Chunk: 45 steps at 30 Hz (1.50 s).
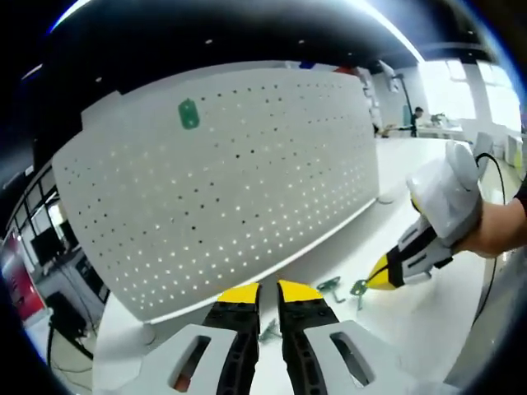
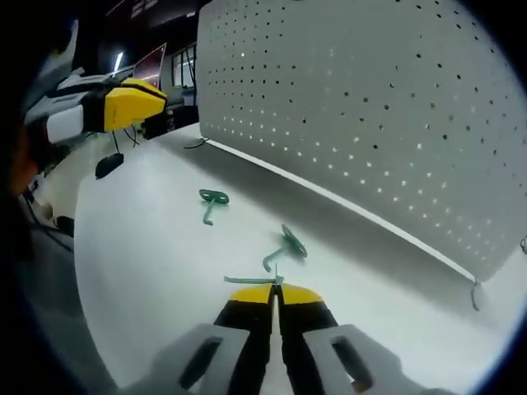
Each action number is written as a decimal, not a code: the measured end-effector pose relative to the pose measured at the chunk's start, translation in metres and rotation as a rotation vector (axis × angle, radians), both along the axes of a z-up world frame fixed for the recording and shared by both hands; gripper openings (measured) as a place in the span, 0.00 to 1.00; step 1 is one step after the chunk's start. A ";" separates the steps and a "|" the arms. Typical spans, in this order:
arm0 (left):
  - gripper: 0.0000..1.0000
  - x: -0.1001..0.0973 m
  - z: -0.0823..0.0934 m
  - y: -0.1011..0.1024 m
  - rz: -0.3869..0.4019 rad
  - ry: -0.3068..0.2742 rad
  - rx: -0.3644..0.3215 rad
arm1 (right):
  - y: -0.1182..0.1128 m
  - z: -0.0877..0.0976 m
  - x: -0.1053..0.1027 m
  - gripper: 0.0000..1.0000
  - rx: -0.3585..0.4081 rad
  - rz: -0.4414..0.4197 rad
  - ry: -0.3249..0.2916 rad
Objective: Insert the hook assembly into the mounting plate slot until the hook locks in place.
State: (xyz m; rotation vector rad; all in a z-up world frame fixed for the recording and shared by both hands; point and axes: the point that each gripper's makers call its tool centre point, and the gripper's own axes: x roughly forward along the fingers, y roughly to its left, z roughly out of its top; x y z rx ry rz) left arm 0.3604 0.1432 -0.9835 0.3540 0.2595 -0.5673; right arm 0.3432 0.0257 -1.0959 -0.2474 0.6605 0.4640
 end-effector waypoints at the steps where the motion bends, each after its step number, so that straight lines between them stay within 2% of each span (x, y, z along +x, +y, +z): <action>1: 0.08 -0.001 -0.001 -0.001 -0.003 0.003 0.000 | 0.000 0.002 0.001 0.00 0.001 -0.001 -0.006; 9: 0.10 -0.007 -0.004 -0.010 -0.051 0.012 -0.001 | 0.004 0.021 0.003 0.00 0.010 -0.005 -0.028; 15: 0.11 -0.014 -0.004 -0.018 -0.104 0.014 -0.018 | 0.005 0.025 0.001 0.00 0.020 -0.005 0.002; 28: 0.17 -0.035 -0.005 -0.040 -0.269 0.010 -0.036 | 0.011 0.066 0.000 0.00 0.103 0.010 0.020; 33: 0.18 -0.045 -0.003 -0.045 -0.350 -0.003 -0.022 | 0.017 0.074 -0.005 0.00 0.137 0.031 0.044; 37: 0.18 -0.056 -0.004 -0.049 -0.443 -0.009 -0.002 | 0.024 0.082 -0.011 0.00 0.166 0.053 0.071; 45: 0.17 -0.062 -0.007 -0.051 -0.501 -0.027 0.032 | 0.041 0.091 -0.023 0.00 0.209 0.102 0.123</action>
